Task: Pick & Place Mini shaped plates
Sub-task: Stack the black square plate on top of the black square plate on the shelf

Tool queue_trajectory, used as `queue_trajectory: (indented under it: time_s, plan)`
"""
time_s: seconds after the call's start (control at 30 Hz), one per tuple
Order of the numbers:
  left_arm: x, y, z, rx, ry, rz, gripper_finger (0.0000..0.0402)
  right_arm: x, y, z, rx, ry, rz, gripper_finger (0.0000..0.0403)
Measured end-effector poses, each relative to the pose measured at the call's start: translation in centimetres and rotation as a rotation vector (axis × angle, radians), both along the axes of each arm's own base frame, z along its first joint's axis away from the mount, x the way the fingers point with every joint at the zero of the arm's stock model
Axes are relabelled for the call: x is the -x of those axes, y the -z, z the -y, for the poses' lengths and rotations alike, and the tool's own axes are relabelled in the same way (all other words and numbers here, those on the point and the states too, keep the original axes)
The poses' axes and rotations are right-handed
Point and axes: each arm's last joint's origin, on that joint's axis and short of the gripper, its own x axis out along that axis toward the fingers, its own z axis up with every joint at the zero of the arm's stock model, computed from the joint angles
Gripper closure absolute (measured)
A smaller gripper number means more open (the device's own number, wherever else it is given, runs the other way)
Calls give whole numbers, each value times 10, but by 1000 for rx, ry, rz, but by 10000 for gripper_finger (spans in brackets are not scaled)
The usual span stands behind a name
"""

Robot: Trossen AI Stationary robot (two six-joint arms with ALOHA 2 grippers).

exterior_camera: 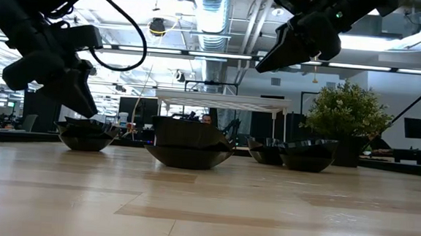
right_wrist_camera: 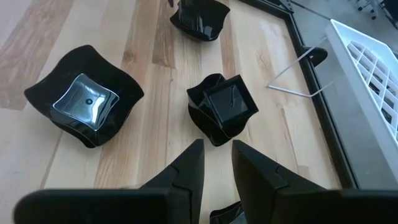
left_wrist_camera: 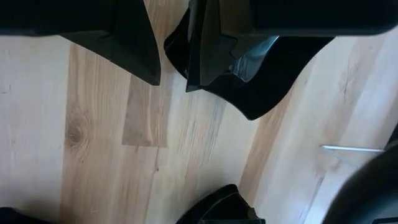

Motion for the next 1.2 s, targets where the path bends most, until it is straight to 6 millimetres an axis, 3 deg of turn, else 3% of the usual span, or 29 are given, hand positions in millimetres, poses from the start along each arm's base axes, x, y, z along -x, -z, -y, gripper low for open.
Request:
queue_trajectory:
  time_s: [0.23,1.2]
  plan:
    - [0,0,-1,113,-179,89,286,0,0,0,0,0,0,326]
    - [9,12,-4,39,-115,14,286,0,1,0,1,0,-8,326]
